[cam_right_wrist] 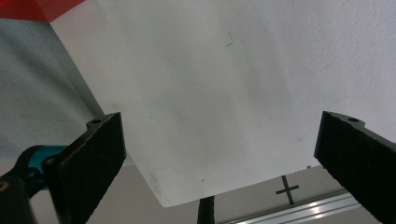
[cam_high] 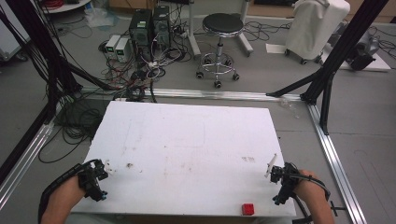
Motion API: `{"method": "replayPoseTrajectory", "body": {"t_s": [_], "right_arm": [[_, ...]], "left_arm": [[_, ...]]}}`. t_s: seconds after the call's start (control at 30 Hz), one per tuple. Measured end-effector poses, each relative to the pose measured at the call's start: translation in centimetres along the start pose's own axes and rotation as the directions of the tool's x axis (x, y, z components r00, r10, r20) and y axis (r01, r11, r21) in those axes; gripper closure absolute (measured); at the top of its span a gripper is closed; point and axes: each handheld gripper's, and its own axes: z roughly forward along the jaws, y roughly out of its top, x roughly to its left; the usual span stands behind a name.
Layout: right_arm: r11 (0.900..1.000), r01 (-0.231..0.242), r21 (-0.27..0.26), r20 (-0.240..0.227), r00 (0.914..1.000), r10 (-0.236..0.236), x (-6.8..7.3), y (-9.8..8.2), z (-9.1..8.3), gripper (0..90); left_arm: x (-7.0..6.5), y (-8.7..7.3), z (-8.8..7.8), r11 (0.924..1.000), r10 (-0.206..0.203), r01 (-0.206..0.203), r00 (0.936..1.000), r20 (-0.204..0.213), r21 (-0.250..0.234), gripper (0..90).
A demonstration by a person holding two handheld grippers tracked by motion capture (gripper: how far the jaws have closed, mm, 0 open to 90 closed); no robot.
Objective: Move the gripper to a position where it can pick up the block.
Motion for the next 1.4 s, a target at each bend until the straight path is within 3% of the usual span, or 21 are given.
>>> {"method": "replayPoseTrajectory", "body": {"t_s": [0.47,0.8,1.07,1.4], "right_arm": [[1.0,-0.022,-0.004,0.002,0.9998,0.022,0.0,-0.4,-0.5,1.3],[1.0,-0.002,-0.007,0.005,1.0,0.002,0.0,-0.3,-1.0,1.3],[0.999,0.029,-0.019,0.014,0.9995,-0.029,0.1,-0.2,-1.2,1.3],[0.994,0.105,-0.017,0.017,0.9943,-0.105,0.7,-0.1,-1.6,1.3]], "left_arm": [[-0.1,0.1,0.1,0.9997,-0.022,0.021,0.9996,0.019,0.014,21.8],[-0.1,0.2,-0.1,0.9997,-0.014,0.014,0.9996,0.024,0.018,21.9],[-0.2,0.1,0.0,0.9998,-0.015,0.014,0.9995,0.03,0.014,21.8],[-0.3,0.2,-0.1,0.9999,-0.002,0.001,0.9996,0.029,0.011,21.9]]}}
